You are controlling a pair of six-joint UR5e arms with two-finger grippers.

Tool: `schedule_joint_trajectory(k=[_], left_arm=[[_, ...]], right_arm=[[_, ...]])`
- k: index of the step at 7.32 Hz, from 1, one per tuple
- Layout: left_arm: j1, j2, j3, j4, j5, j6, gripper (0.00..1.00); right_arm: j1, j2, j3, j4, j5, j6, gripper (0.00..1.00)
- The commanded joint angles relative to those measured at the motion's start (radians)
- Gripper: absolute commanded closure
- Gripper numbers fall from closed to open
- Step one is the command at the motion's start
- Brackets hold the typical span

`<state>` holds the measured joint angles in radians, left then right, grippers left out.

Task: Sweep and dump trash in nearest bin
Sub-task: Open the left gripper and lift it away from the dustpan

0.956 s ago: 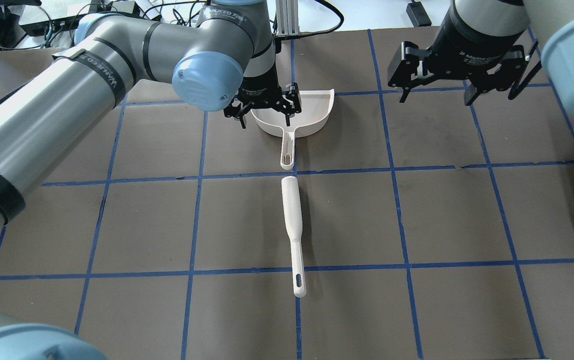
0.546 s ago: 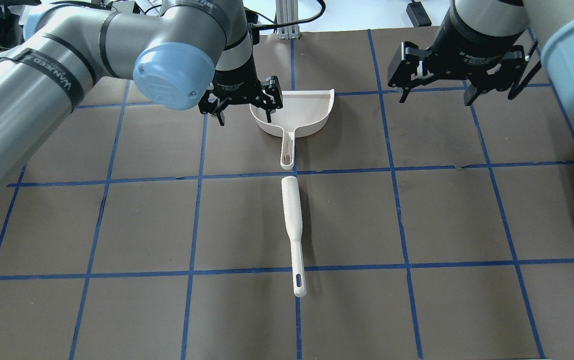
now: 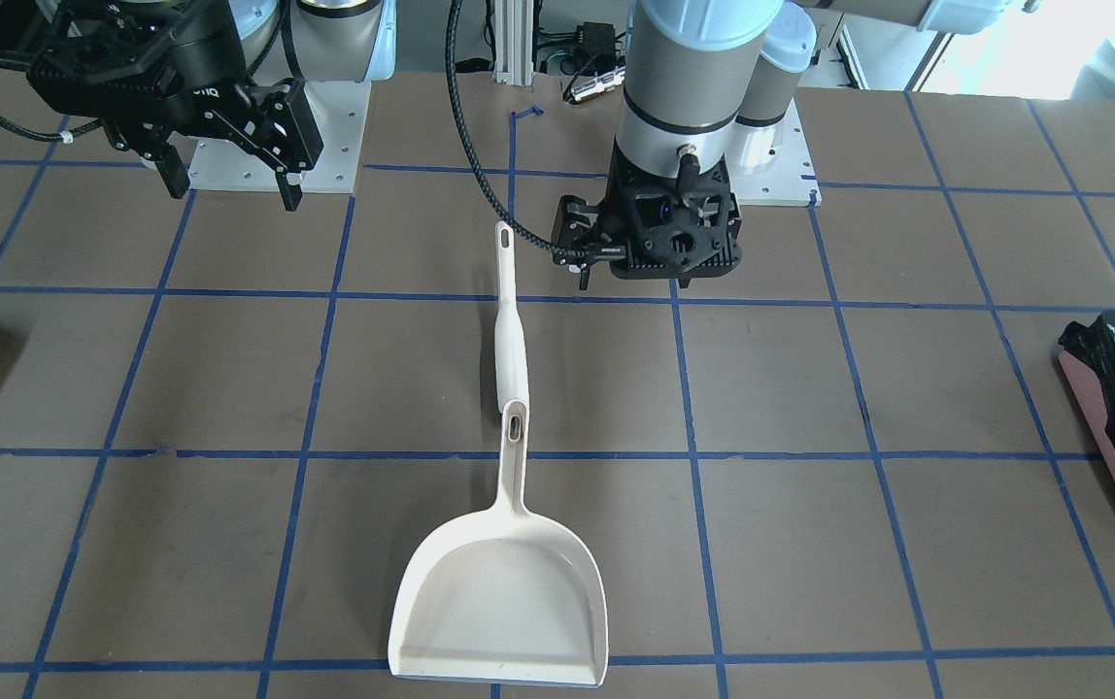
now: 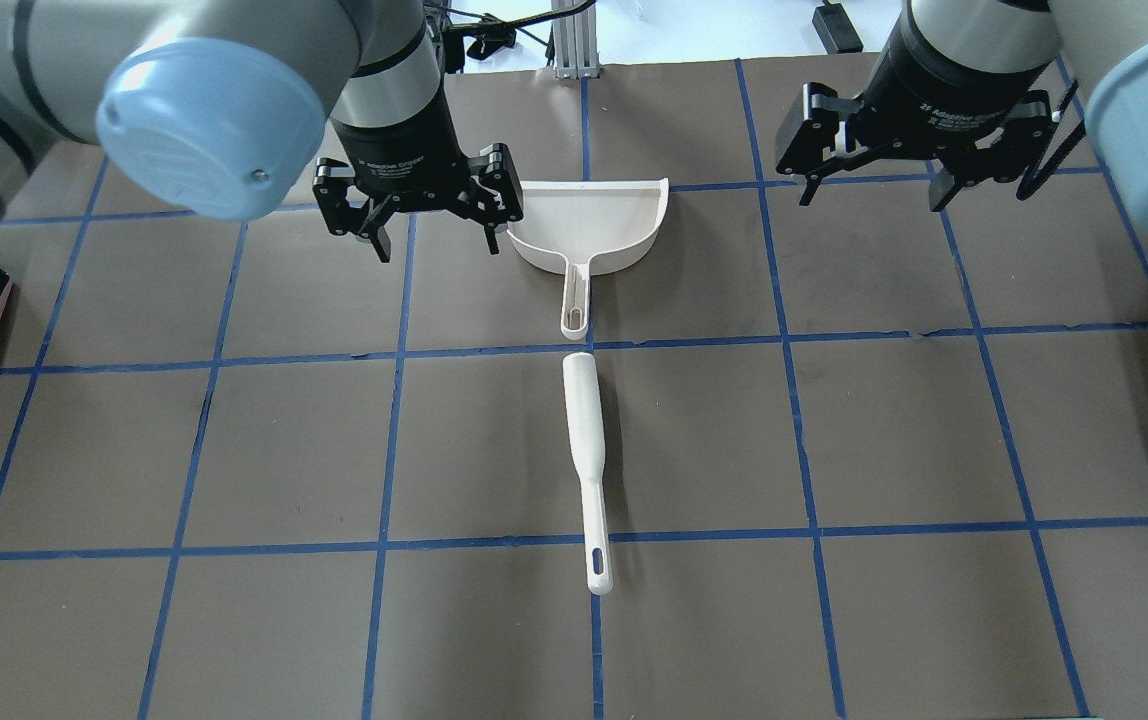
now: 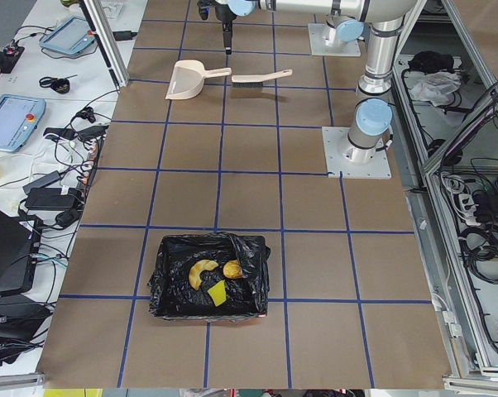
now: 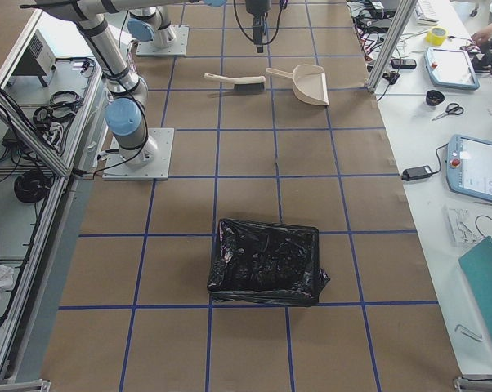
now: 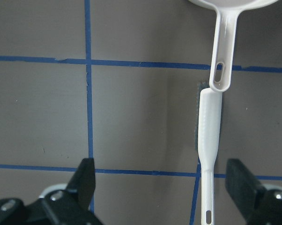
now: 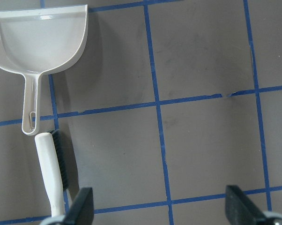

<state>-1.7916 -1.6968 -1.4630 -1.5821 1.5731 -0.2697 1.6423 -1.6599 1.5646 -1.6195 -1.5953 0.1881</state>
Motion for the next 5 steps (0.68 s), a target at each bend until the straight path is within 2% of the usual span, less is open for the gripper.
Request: schedule_joint_trajectory(k=[1, 4, 5], left_arm=[[0.098, 0.081, -0.007, -0.059, -0.002, 0.131, 0.00], [0.269, 0.127, -0.013, -0.076, -0.015, 0.358, 0.00], [0.285, 0.125, -0.022, -0.073, -0.016, 0.365, 0.00]], right_arm=[[0.002, -0.003, -0.001, 0.000, 0.002, 0.001, 0.00], [0.002, 0.000, 0.000, 0.003, 0.000, 0.001, 0.00], [0.002, -0.003, 0.000, 0.004, 0.000, 0.001, 0.00]])
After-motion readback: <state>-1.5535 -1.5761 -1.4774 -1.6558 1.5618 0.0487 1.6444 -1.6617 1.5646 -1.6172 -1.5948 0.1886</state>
